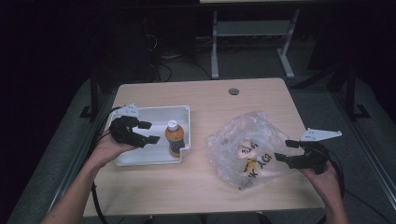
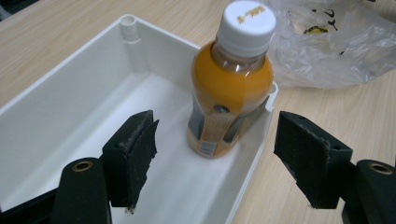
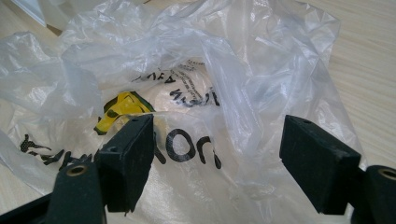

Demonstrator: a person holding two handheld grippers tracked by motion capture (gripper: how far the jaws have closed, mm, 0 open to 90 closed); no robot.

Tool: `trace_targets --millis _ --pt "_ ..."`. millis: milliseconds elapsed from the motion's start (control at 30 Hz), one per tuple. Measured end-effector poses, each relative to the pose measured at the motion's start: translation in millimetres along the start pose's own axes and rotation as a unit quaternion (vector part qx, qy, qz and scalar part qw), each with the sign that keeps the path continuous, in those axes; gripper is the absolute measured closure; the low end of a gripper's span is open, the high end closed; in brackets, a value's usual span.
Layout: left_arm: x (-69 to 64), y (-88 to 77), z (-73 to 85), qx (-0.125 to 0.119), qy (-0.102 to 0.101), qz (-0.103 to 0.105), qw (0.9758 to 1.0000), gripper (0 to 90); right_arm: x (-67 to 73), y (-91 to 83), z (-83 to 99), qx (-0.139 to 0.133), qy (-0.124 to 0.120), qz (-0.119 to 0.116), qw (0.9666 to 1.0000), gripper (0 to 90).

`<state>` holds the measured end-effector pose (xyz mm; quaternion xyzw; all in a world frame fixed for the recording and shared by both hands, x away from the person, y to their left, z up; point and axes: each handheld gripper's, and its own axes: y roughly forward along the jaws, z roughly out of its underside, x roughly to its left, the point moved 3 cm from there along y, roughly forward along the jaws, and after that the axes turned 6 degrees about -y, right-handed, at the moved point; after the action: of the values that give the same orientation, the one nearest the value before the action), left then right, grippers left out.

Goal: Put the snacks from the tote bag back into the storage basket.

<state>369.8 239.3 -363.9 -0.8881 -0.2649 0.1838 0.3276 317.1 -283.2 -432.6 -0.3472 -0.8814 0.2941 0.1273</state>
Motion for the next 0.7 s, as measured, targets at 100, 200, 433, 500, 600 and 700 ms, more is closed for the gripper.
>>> trace_targets --millis 100,200,433,500,600,700 --pt "1.1 0.6 4.7 0.003 -0.004 -0.001 1.0 28.4 -0.2 -0.7 0.0 0.001 0.001 0.002 1.0 25.8" --pt "2.8 1.5 9.6 0.003 -0.007 -0.002 1.0 28.2 -0.4 -0.6 0.1 0.0 0.001 0.001 1.0 25.8" --pt "4.7 2.2 20.4 -0.001 -0.014 -0.003 0.9999 27.7 -0.3 -0.7 0.4 0.0 0.002 0.001 1.0 25.8" --pt "4.9 2.3 23.1 -0.004 -0.016 -0.005 0.9998 27.6 0.0 -1.0 0.4 0.001 0.0 0.002 1.0 25.8" --pt "5.5 2.8 27.7 -0.004 -0.017 -0.01 0.9998 27.5 0.3 -1.3 0.7 0.001 -0.001 0.003 1.0 25.8" --pt "5.4 3.3 31.9 -0.003 -0.022 -0.012 0.9997 27.5 0.4 -1.9 1.1 0.001 -0.001 0.002 1.0 25.8"
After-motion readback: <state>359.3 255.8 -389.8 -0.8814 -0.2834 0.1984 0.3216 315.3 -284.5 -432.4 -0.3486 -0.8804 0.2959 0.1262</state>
